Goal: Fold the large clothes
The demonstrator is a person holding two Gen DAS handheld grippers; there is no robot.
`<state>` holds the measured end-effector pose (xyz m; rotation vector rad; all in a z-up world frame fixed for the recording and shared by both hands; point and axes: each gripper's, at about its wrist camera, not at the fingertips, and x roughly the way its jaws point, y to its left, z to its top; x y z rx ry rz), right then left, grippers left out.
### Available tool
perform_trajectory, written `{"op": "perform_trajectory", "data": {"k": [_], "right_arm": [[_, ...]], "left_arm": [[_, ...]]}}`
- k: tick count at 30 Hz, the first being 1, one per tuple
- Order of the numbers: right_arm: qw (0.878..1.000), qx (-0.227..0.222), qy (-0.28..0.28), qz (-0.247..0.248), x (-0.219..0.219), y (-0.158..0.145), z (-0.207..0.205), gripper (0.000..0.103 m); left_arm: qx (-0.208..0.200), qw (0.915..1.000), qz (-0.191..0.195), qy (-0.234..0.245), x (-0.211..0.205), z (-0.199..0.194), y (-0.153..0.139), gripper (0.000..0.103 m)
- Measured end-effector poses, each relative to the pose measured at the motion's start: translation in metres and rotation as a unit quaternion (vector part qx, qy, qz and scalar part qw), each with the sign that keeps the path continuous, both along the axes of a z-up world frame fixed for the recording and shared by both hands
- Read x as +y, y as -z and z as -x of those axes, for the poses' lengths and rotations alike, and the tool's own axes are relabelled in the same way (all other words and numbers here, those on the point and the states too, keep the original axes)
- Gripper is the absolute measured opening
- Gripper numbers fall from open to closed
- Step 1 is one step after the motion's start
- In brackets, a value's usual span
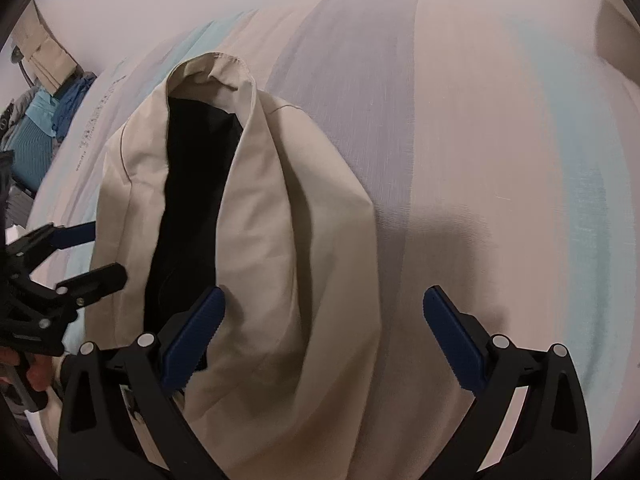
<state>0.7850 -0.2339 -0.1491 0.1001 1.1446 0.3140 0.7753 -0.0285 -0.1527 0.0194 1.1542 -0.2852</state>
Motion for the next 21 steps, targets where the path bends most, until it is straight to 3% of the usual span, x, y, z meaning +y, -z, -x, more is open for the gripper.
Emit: {"op": "perform_trajectory", "data": {"k": [5, 10, 14, 19, 21], "right_arm": [[1.0, 0.009, 0.001, -0.019, 0.001, 0.005, -0.013, 0.084], [1.0, 0.01, -0.005, -0.019, 0.007, 0.009, -0.024, 0.068], [1.0, 0.008, 0.0, -0.024, 0.011, 0.011, -0.029, 0.057], [1.0, 0.009, 0.008, -0.018, 0.016, 0.012, -0.031, 0.035], [1.0, 0.01, 0.011, -0.015, 0.017, 0.012, -0.031, 0.025]], "left_arm": [[0.003, 0.9994, 0.03, -0.016, 0.007, -0.014, 0.004, 0.093], [0.022, 0.9982, 0.055, -0.015, 0.008, -0.029, 0.01, 0.071], [0.018, 0.9981, 0.058, -0.012, 0.006, -0.034, 0.011, 0.061], [0.013, 0.9985, 0.052, -0.009, 0.006, -0.034, 0.012, 0.028], [0.008, 0.9987, 0.05, -0.007, 0.005, -0.032, 0.01, 0.022]]}}
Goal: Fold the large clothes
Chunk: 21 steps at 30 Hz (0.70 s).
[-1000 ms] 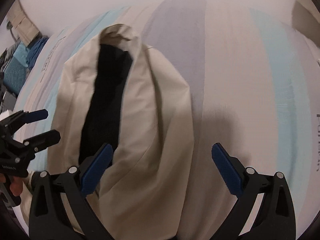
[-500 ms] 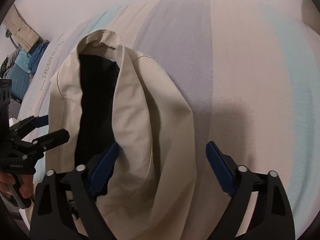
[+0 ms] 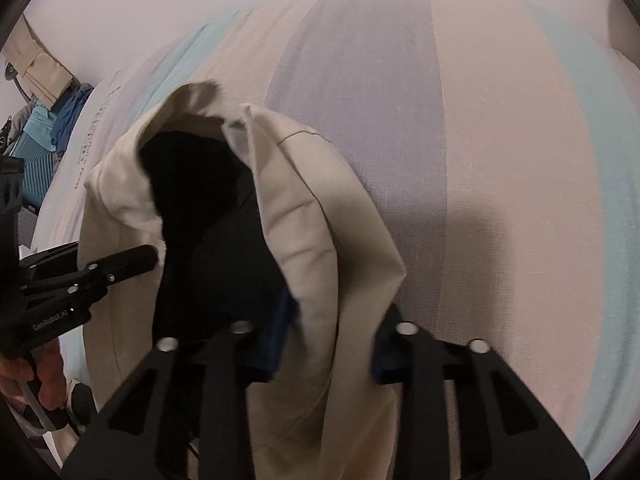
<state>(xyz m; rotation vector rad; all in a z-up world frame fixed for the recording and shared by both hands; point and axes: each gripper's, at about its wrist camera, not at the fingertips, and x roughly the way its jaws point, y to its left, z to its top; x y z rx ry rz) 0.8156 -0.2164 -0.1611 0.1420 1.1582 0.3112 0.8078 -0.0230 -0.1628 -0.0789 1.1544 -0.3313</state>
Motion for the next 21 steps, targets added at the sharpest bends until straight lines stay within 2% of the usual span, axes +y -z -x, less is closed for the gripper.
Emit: {"op": "perform_trajectory", "data": {"k": [1, 4, 10, 16, 21], "right_arm": [[1.0, 0.0, 0.0, 0.0, 0.008, -0.001, -0.003, 0.022], [1.0, -0.007, 0.001, 0.006, 0.009, -0.005, 0.0, 0.014], [0.999, -0.039, -0.008, 0.024, 0.018, -0.027, 0.011, 0.009], [0.995, -0.091, -0.01, 0.038, 0.019, -0.07, 0.038, 0.008], [0.988, -0.145, -0.015, 0.058, 0.022, -0.11, 0.077, 0.008]], "left_arm": [[-0.004, 1.0, -0.003, -0.001, 0.0, 0.001, -0.001, 0.017], [-0.013, 0.9998, -0.014, 0.0, -0.001, 0.004, -0.006, 0.009], [-0.04, 0.9985, -0.036, 0.006, -0.008, 0.014, -0.024, 0.005], [-0.074, 0.9964, -0.04, 0.011, -0.01, 0.037, -0.06, 0.004], [-0.105, 0.9936, -0.041, 0.012, -0.016, 0.065, -0.092, 0.004]]}}
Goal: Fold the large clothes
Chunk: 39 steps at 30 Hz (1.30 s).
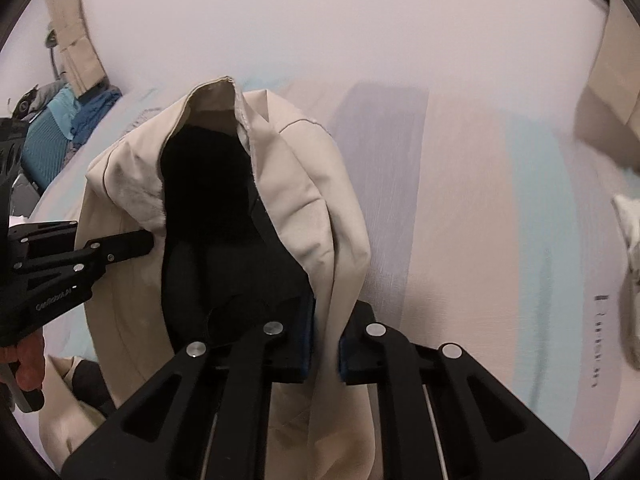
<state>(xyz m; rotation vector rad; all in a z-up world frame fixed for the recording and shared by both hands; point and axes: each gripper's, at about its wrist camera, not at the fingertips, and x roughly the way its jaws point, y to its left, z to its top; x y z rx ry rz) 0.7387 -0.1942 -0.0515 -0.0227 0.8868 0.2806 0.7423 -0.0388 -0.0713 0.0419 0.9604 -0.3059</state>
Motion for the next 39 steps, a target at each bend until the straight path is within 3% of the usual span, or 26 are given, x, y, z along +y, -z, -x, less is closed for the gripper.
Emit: {"op": "perform_trajectory", "data": {"k": [9, 13, 19, 30, 39], "right_arm": [[0.996, -0.076, -0.003, 0.037, 0.02, -0.051, 0.084, 0.008], [0.993, -0.105, -0.006, 0.057, 0.025, -0.062, 0.13, 0.008], [0.993, -0.11, 0.006, 0.053, 0.021, -0.065, 0.186, 0.008], [0.994, -0.084, 0.014, 0.062, 0.011, -0.039, 0.283, 0.008], [0.995, -0.045, 0.0, 0.091, 0.019, 0.01, 0.326, 0.008]], "left_arm": [[-0.074, 0.9971, 0.0, -0.014, -0.002, 0.09, -0.051, 0.004], [-0.098, 0.9948, -0.007, -0.026, -0.002, 0.131, -0.061, 0.004], [-0.123, 0.9908, -0.013, -0.055, -0.002, 0.192, -0.064, 0.004], [-0.135, 0.9861, -0.064, -0.072, -0.006, 0.286, -0.027, 0.004], [-0.098, 0.987, -0.108, -0.068, -0.014, 0.336, 0.03, 0.004]]}}
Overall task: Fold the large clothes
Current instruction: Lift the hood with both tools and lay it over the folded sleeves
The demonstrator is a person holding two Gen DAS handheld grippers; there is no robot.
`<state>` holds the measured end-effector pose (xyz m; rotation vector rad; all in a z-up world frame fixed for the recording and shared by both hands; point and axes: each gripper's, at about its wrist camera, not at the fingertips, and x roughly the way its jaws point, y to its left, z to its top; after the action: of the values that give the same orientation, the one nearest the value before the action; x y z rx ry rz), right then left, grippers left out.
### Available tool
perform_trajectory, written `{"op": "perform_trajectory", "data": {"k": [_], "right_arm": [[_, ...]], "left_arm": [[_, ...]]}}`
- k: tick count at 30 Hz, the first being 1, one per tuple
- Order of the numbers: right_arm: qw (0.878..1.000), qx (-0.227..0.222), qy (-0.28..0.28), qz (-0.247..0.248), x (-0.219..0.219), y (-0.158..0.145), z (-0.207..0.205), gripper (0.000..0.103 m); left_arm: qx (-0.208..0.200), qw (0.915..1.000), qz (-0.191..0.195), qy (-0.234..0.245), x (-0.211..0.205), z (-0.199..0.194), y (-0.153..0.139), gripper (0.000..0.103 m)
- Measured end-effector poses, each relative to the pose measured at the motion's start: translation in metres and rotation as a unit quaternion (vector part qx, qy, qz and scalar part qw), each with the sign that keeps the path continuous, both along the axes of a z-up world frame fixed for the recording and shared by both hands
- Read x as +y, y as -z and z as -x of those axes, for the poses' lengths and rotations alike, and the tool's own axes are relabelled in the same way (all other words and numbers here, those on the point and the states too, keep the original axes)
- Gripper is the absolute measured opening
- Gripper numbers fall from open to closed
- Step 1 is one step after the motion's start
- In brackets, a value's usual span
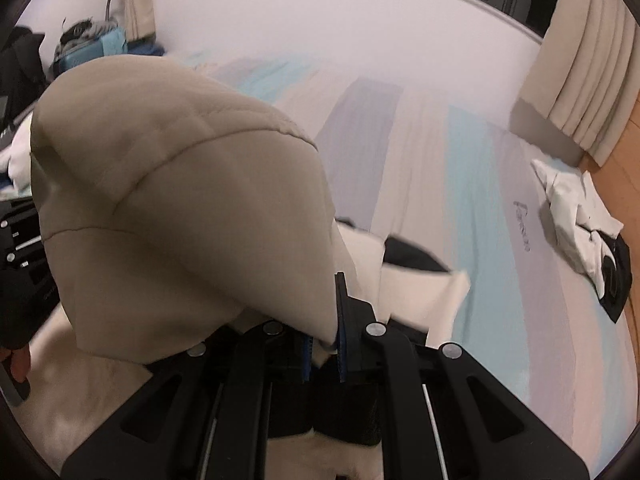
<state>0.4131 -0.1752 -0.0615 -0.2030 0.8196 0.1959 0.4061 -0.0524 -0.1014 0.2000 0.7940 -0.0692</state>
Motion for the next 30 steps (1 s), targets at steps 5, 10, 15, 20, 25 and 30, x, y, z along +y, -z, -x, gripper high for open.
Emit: {"op": "perform_trajectory", "data": {"k": [5, 10, 15, 20, 25, 30], "right_arm": [[1.0, 0.006, -0.002, 0.012, 0.005, 0.021, 0.013, 0.009], [1.0, 0.015, -0.002, 0.024, 0.01, 0.039, 0.025, 0.012], [0.999, 0.035, 0.004, 0.022, 0.008, 0.046, 0.034, 0.014], [0.999, 0.04, 0.008, 0.02, 0.007, 0.042, 0.041, 0.016], [0.999, 0.046, 0.015, 0.016, 0.003, 0.04, 0.044, 0.024], [0.999, 0.046, 0.022, 0.013, -0.001, 0.036, 0.05, 0.038]], "left_arm": [[0.019, 0.9995, -0.022, 0.009, 0.002, 0.016, 0.028, 0.004], [0.028, 0.9985, -0.043, 0.017, 0.002, 0.028, 0.05, 0.004], [0.029, 0.9975, -0.056, 0.032, 0.002, 0.041, 0.056, 0.005], [0.036, 0.9974, -0.051, 0.035, 0.009, 0.049, 0.052, 0.01], [0.061, 0.997, -0.041, 0.026, 0.017, 0.053, 0.051, 0.033], [0.082, 0.9964, -0.02, 0.007, 0.029, 0.058, 0.048, 0.058]]}}
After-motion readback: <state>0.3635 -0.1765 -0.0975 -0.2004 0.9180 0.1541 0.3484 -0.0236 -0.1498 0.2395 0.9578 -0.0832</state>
